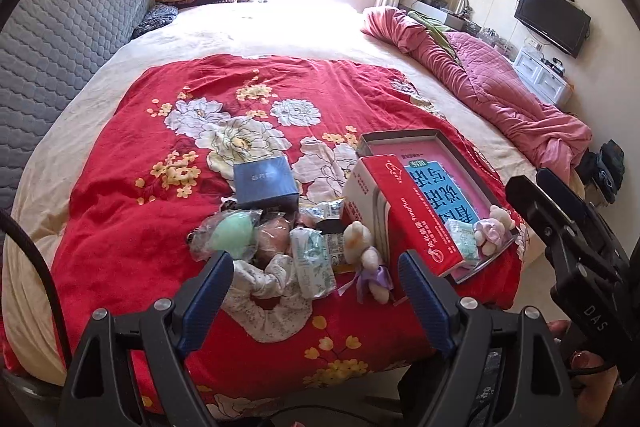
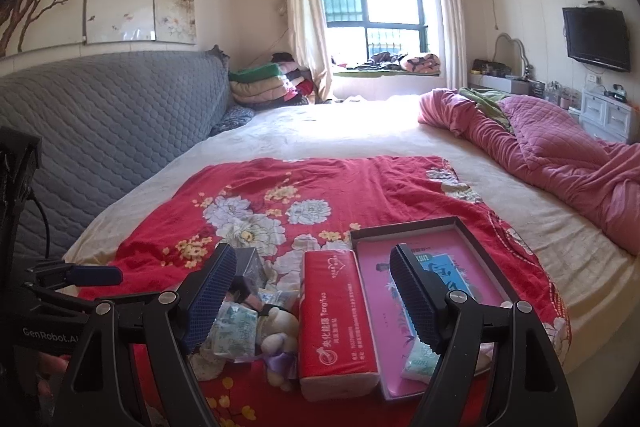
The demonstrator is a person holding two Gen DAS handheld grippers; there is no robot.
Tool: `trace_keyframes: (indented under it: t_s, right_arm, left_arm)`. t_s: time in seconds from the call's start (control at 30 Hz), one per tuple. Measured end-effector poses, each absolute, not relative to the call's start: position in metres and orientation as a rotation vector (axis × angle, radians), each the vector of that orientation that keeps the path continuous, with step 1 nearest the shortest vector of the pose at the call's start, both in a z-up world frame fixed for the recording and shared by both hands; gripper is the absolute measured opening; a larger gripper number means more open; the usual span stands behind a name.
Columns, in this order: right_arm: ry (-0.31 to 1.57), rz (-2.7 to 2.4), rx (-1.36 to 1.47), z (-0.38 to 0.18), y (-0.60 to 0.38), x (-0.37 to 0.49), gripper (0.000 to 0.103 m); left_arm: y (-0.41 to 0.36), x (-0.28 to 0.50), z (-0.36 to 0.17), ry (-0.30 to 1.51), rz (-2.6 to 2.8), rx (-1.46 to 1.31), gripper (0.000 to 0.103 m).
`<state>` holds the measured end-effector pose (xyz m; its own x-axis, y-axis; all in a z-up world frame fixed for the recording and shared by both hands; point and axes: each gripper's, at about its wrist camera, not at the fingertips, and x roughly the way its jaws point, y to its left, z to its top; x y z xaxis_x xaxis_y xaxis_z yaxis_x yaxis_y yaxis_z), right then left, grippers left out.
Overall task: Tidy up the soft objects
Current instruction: 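Grasp the floral scrunchie with the left tool while the right tool grasps another green tissue pack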
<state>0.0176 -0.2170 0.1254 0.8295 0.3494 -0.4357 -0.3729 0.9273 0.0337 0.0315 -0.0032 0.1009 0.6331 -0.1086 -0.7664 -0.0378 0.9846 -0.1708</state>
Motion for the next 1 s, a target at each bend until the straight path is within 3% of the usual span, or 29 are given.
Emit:
trace_keyframes:
  t_s: [0.5, 1.0]
  right_arm:
    - [0.478, 0.452, -0.118, 0.117, -0.19, 0.009, 0.08]
    - [0.546, 0.531, -0.211, 0.082, -0.154, 0.005, 0.08]
  left_arm:
    - [0.058, 0.011, 0.086, 0.905, 0.087, -0.23, 0.084]
    - [0.07, 0.018, 0.014, 1.035, 0.096, -0.266, 0.084]
